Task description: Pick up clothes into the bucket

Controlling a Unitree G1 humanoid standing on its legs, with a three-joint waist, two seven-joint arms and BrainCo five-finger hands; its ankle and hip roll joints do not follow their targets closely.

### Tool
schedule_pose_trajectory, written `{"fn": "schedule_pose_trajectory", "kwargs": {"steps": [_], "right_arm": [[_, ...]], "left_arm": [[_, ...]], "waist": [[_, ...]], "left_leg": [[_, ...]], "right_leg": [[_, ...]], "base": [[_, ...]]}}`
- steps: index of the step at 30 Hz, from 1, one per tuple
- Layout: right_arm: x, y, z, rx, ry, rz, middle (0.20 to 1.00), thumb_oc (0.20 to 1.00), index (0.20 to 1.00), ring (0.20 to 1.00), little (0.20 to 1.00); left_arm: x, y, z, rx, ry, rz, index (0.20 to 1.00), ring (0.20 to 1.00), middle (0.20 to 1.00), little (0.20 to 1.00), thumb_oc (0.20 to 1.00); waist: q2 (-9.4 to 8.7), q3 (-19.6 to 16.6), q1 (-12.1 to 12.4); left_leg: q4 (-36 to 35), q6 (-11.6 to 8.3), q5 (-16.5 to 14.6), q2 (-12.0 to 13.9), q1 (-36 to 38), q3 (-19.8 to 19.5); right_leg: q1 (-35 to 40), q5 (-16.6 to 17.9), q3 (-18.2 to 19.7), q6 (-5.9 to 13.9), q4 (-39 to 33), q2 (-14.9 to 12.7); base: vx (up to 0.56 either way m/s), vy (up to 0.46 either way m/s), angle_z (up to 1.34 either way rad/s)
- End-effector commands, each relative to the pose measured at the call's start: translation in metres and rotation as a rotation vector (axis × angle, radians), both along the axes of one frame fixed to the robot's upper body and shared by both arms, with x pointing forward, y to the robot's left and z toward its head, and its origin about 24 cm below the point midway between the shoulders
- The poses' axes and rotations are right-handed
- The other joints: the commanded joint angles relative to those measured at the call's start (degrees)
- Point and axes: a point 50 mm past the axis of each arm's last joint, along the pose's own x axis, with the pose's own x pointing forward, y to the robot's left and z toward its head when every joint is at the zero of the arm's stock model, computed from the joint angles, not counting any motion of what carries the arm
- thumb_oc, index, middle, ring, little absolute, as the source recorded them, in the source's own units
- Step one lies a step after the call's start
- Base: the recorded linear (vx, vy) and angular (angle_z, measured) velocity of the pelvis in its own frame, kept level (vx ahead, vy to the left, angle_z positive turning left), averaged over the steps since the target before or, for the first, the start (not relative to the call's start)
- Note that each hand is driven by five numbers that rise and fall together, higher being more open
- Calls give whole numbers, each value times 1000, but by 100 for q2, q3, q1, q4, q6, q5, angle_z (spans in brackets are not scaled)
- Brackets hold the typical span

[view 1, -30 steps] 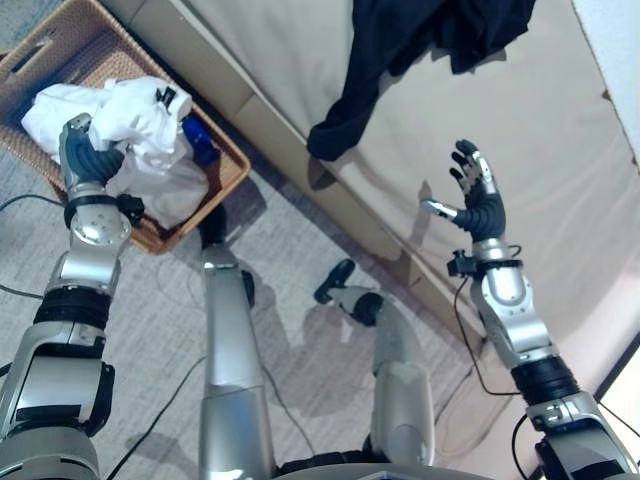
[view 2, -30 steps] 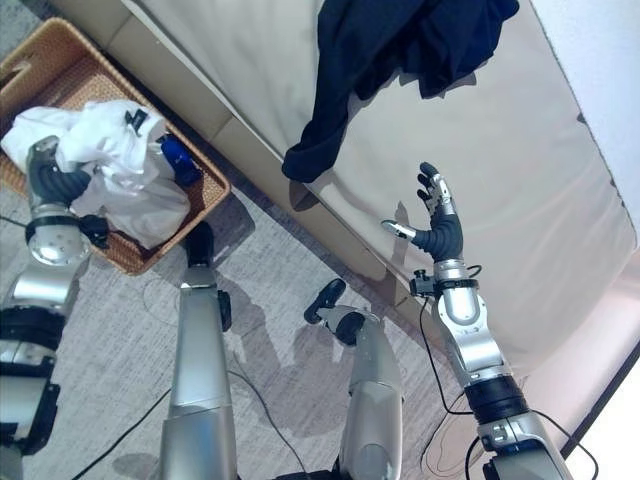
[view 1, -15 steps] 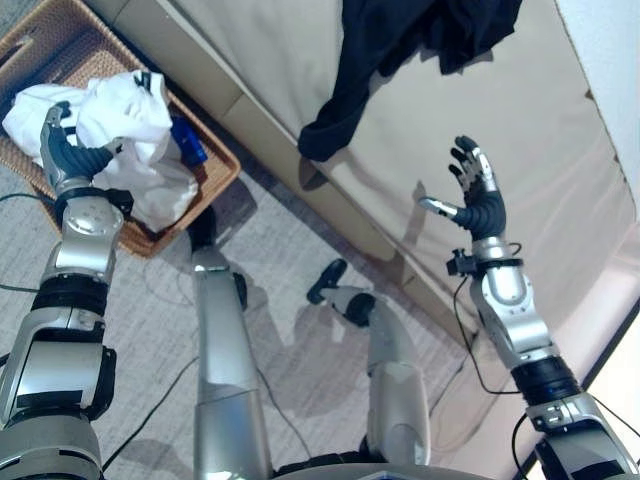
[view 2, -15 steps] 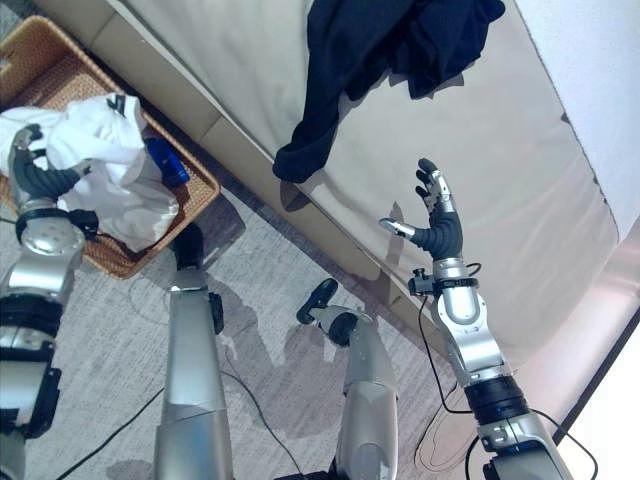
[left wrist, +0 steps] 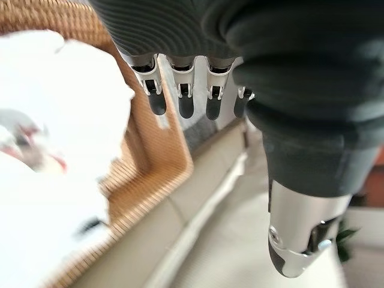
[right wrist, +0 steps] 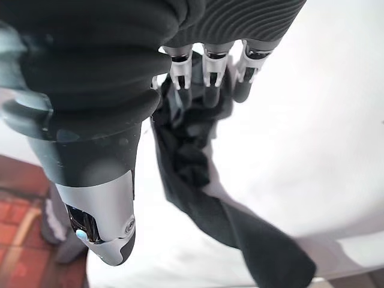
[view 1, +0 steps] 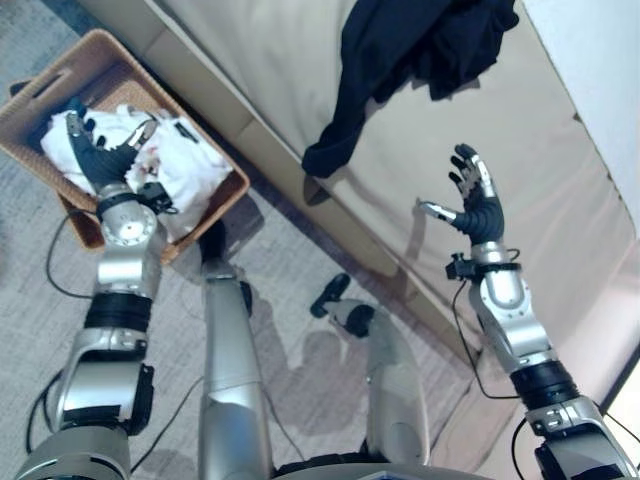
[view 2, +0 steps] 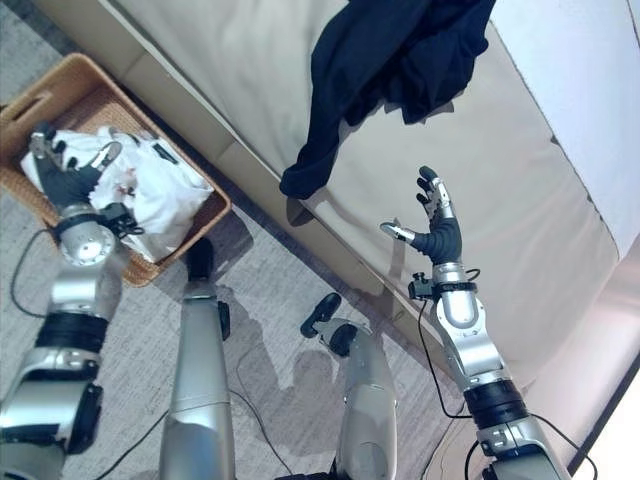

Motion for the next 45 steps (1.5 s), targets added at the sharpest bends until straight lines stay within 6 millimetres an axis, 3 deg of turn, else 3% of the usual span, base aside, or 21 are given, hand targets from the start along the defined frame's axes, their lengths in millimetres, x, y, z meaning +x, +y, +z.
{"fn": "schedule_pose_trajectory", "kwargs": {"steps": [1,8,11,12,16,19,20,27,33,35,36,38,42,45], "right_arm": [[-4,-22,6,15,-43,-117,1000,1000,1000,1000,1000],[-9,-33,-4,9,-14,-168,1000,1000,1000,1000,1000],[-13,-38,-18,5,38,-188,1000,1000,1000,1000,1000],[-12,-41,-32,-17,103,-201,1000,1000,1000,1000,1000],[-10,-41,-43,-98,160,-201,1000,1000,1000,1000,1000],[-4,-35,-44,-136,174,-177,1000,1000,1000,1000,1000],[-1,-31,-42,-147,168,-161,1000,1000,1000,1000,1000],[2,-15,-37,-262,147,-109,1000,1000,1000,1000,1000],[-11,-10,-54,-239,205,-66,1000,1000,1000,1000,1000],[-11,-9,-56,-249,216,-55,1000,1000,1000,1000,1000],[-11,-6,-55,-270,216,-23,1000,1000,1000,1000,1000],[-9,-5,-56,-269,219,-13,1000,1000,1000,1000,1000],[7,6,-44,-210,180,-21,1000,1000,1000,1000,1000],[9,10,-36,-224,152,-3,1000,1000,1000,1000,1000]], "left_arm": [[-8,-9,16,0,-142,-12,1000,1000,1000,1000,1000],[-24,-38,8,85,-195,-140,1000,1000,1000,1000,1000],[-31,-52,-2,135,-188,-217,1000,1000,1000,1000,1000],[-34,-60,-12,169,-164,-277,1000,1000,1000,1000,1000],[-36,-70,-29,216,-104,-369,1000,1000,1000,1000,1000],[-37,-79,-42,264,-55,-449,1000,1000,1000,1000,1000],[-37,-85,-48,257,-38,-496,1000,1000,1000,1000,1000],[-41,-99,-71,270,46,-611,1000,1000,1000,1000,1000],[-51,-102,-102,226,156,-646,1000,1000,1000,1000,1000],[-53,-100,-106,217,173,-641,1000,1000,1000,1000,1000],[-57,-96,-109,193,176,-641,1000,1000,1000,1000,1000],[-59,-96,-112,167,179,-641,1000,1000,1000,1000,1000],[-54,-107,-111,135,171,-647,1000,1000,1000,1000,1000],[-55,-103,-112,113,167,-636,1000,1000,1000,1000,1000]], "waist": [[67,-241,215],[169,-364,315],[211,-413,374],[248,-488,400],[327,-569,385],[393,-700,283],[429,-803,199],[583,-1101,-58],[771,-1480,-342],[772,-1530,-360],[766,-1474,-274],[763,-1461,-250],[906,-1381,-17],[1006,-1361,-71]], "left_leg": [[-17,85,-427,195,373,299],[-597,47,-247,192,1187,474],[-948,0,-121,225,1712,563],[-1122,-24,-58,265,1990,627],[-1476,-71,44,363,2581,777],[-1785,-121,108,448,3101,947],[-1945,-92,289,467,3308,1101],[-2250,-152,316,599,4087,1447],[-2514,-250,328,814,4833,1794],[-2454,-269,325,865,4860,1786],[-1795,-283,194,934,4839,1557],[-1638,-291,192,899,4836,1450],[-2398,-413,517,412,4313,595],[-2256,-329,392,353,4197,739]], "right_leg": [[-126,816,410,503,-359,-85],[576,967,445,531,-816,-80],[1023,1019,478,528,-1096,-33],[1268,1043,500,528,-1286,5],[1746,1134,595,532,-1640,76],[2097,1214,714,540,-1955,131],[2221,1373,720,466,-2138,115],[2611,1390,1151,459,-2385,234],[2897,1263,1692,385,-2570,569],[2914,1237,1799,337,-2598,649],[3043,1104,2032,216,-2578,818],[3122,1096,2106,180,-2646,872],[3223,1165,2331,313,-2933,894],[3163,1120,2496,401,-2796,748]], "base": [[0,0,0],[5,-2,0],[48,-31,-3],[24,-19,-9],[36,-1,-21],[22,-3,-27],[-29,6,-19],[51,-43,-37],[83,-94,-43],[85,-149,-36],[51,-101,-42],[55,-80,-63],[53,73,-46],[82,165,-19]]}}
